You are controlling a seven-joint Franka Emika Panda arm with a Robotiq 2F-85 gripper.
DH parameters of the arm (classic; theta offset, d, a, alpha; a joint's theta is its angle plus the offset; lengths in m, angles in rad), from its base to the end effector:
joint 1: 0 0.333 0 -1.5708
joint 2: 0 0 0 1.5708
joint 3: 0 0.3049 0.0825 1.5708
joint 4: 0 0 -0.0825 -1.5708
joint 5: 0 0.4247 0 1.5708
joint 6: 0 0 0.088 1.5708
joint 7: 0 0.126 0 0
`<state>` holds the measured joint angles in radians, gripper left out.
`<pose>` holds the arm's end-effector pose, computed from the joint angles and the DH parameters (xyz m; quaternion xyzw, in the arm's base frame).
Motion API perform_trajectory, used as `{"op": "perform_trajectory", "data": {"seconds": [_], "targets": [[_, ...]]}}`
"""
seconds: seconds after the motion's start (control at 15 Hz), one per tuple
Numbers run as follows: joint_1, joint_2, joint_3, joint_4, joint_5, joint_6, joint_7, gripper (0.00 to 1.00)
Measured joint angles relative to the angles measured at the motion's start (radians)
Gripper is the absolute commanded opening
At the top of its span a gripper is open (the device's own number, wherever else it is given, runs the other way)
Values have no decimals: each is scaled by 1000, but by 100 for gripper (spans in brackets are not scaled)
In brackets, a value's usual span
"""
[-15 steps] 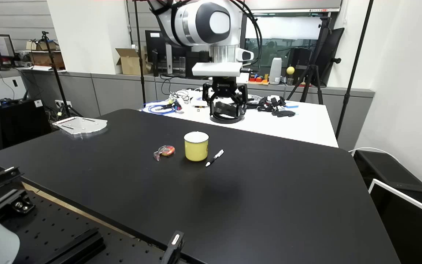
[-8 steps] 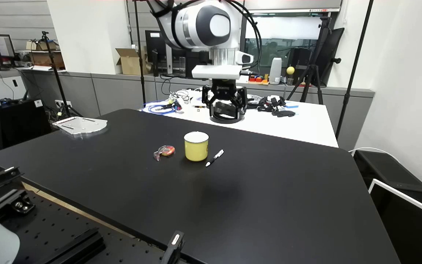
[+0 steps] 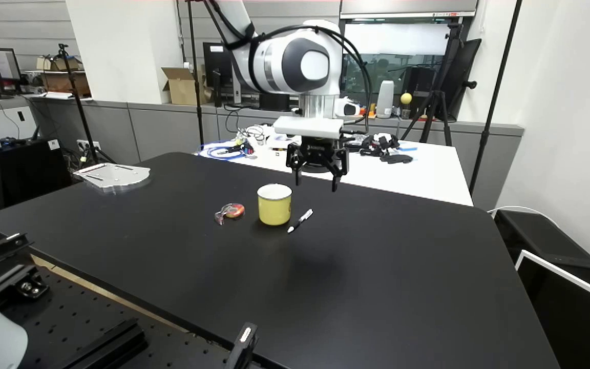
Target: Put the pen in the mug
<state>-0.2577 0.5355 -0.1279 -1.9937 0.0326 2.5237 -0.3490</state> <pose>0.5796 -0.2376 0.1292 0.9995 -0.0227 -0.0086 0.0215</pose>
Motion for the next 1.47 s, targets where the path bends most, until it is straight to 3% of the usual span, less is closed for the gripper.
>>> {"op": "perform_trajectory", "data": {"seconds": [1.47], "targets": [[-15, 198, 23, 99, 1, 118, 17, 100]]}}
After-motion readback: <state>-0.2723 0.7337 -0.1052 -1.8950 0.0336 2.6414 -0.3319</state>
